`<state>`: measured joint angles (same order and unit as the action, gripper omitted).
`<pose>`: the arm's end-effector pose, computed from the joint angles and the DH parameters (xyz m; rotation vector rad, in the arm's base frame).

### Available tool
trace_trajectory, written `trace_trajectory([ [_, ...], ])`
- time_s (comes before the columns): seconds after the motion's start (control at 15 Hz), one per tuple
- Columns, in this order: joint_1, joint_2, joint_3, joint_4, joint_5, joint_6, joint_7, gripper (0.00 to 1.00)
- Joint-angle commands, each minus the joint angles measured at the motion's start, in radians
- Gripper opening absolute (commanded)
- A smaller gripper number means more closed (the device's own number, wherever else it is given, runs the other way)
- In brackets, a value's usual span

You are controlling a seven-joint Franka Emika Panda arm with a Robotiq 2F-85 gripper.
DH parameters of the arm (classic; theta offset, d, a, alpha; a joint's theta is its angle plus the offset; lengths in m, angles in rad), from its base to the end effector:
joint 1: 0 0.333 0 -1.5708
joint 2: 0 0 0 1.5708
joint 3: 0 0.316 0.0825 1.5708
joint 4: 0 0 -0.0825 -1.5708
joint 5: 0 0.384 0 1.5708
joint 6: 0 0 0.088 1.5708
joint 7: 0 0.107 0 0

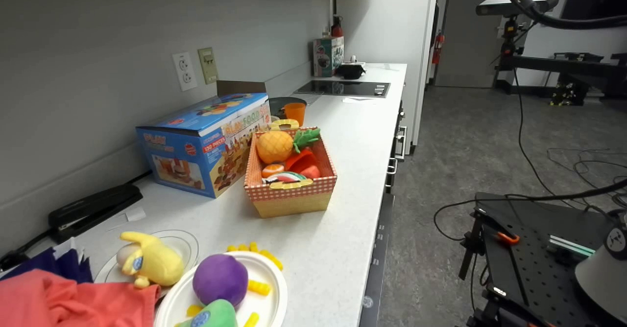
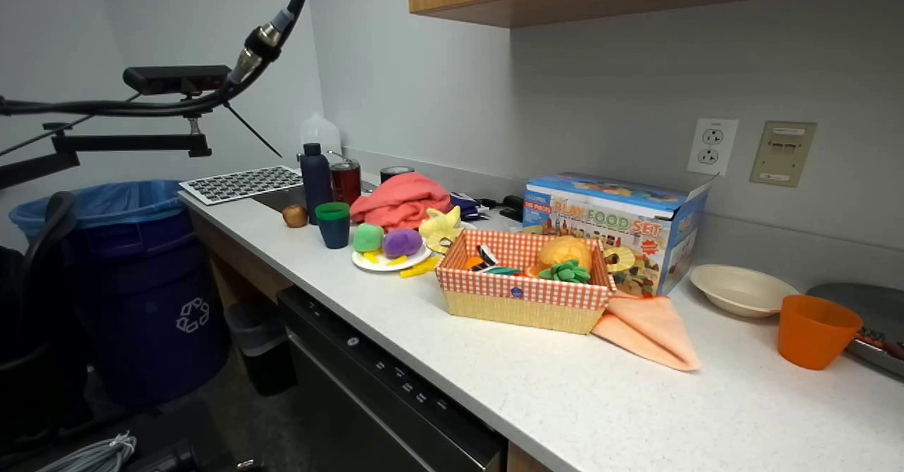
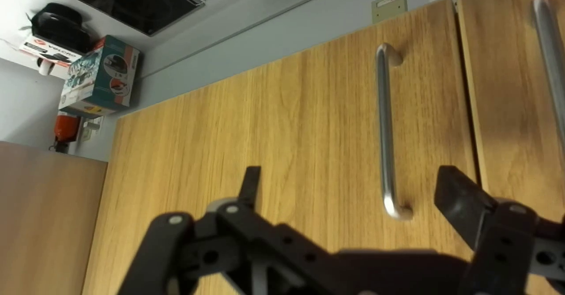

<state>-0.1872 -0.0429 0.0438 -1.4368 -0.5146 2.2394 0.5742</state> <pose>0.5624 -0.0950 0.7997 2.4250 -0.7191 1.2604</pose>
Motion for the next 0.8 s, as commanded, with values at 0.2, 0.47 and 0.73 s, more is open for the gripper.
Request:
trace_trajectory([
  [0.2, -0.012, 0.091, -0.009, 0.118, -0.017, -0.025, 0.017, 1.0],
  [0.47, -0.015, 0.11, -0.022, 0.114, -0.015, -0.043, 0.017, 1.0],
  [0.73, -0.014, 0.1, -0.036, 0.117, -0.071, -0.067, 0.064, 1.0],
])
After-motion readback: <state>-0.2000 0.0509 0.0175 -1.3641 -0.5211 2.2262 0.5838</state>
